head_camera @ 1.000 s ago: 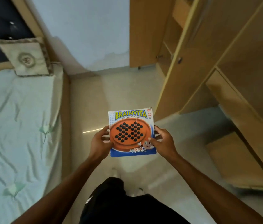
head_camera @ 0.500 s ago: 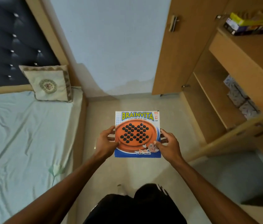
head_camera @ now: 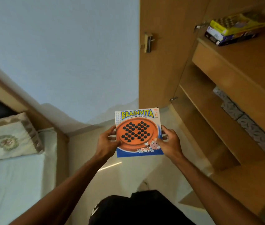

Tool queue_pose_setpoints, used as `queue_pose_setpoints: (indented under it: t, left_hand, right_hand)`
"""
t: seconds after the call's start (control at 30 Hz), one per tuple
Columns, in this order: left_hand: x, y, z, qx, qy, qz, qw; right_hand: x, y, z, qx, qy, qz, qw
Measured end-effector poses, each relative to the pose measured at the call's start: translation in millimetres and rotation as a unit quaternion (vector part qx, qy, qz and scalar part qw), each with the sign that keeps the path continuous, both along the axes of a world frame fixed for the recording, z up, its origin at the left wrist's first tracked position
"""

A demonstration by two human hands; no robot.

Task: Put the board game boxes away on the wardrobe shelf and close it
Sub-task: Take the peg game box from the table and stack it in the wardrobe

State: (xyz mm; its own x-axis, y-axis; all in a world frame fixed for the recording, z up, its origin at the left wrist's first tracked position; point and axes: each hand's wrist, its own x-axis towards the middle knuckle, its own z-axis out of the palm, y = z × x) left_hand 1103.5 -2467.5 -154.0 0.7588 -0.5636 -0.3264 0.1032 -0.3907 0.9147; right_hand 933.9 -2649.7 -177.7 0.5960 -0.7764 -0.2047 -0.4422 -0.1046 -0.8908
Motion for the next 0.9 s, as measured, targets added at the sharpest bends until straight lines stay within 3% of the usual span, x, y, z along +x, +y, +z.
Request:
queue_pose_setpoints:
  t: [0.17, 0.43, 0.63, 0.8, 0.9]
  left_hand:
    - [56, -108, 7, 0.002, -0.003, -0.042, 0.999]
    - [116, -321, 19, -0.018, -0.043, -0.196, 0.979]
    - [132, -485, 57, -0.054, -0.095, -0.332, 0.937]
    - [117, -615, 96, -0.099, -0.114, -0.379, 0.913]
    - [112, -667, 109, -0.102, -0.125, -0.389, 0.907]
  right_hand:
    - [41, -89, 7, -0.016, 0.014, -0.042, 0.999]
    - [66, -247, 22, -0.042, -0.011, -0.164, 0.985]
    - [63, -356, 42, -0.101, -0.014, -0.265, 0.959]
    - [50, -453, 76, -0.162, -0.025, -0.331, 0.929]
    - [44, -496, 89, -0.168, -0.053, -0.319, 0.931]
